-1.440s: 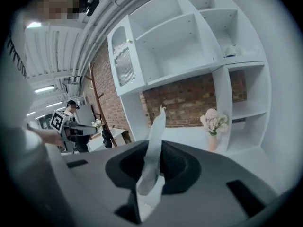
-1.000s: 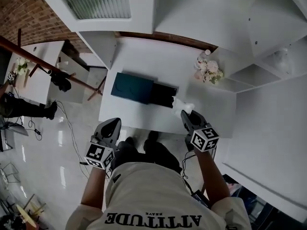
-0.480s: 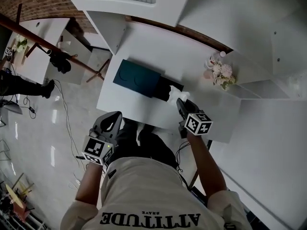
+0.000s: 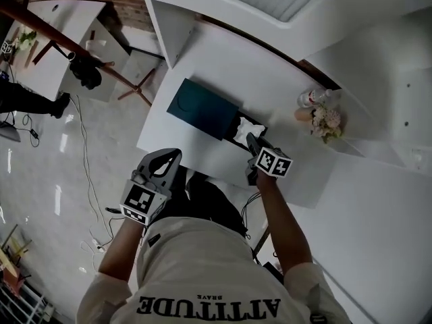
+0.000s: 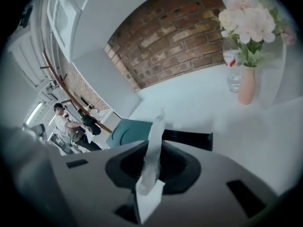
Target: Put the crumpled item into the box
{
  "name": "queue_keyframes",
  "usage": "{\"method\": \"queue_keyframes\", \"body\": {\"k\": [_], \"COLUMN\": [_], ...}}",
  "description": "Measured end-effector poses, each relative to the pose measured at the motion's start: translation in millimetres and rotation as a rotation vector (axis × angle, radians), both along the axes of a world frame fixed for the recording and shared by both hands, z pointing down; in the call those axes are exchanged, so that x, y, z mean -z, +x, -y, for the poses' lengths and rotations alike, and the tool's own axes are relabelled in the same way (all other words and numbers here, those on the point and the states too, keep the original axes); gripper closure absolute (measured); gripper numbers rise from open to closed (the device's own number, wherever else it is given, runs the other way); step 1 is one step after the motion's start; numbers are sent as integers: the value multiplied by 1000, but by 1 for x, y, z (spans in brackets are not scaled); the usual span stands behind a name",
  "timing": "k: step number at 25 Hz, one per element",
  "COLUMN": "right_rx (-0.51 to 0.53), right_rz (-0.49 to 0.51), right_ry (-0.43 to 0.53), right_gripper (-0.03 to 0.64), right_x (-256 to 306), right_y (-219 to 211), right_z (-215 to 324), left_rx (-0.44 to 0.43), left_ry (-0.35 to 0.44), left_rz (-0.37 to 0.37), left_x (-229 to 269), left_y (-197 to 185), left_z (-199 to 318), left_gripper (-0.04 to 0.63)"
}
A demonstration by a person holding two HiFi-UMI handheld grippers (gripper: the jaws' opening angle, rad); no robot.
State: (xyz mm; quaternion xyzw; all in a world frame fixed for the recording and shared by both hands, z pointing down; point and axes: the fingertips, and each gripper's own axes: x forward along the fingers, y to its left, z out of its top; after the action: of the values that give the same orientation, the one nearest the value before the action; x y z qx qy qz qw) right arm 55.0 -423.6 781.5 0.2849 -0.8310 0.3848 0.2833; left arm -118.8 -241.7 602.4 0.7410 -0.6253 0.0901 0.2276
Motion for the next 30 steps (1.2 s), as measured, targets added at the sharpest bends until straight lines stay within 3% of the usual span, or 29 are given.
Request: {"method": "queue_keyframes", "body": {"k": [6,13,20,25,30], "right_rx": [-17,-3,37,18,14], "right_rz": [-68,-210,-413,-421,-331], "right_ry": [-96,-69,-17,9,59], "right_gripper": [543,541,398,393,393], "right_x": [-37,-56,-67,-57,-31], "right_y": [-17,-15,4,14,7], "right_z": [1,6,7,6,1], "left_rx": [-7,-2,-32,-61,-98], "left_ry": [-35,-36,-47,-39,-26], "left_rz": [-14,-18,-35,-42,-45], "left_x": [-15,-13,-23,-26,-26], "left_y": [-18,-35,-43,-45,-46], "left_z": [-3,-2,0,6,9], "left_gripper": [569,569,569,569,569]}}
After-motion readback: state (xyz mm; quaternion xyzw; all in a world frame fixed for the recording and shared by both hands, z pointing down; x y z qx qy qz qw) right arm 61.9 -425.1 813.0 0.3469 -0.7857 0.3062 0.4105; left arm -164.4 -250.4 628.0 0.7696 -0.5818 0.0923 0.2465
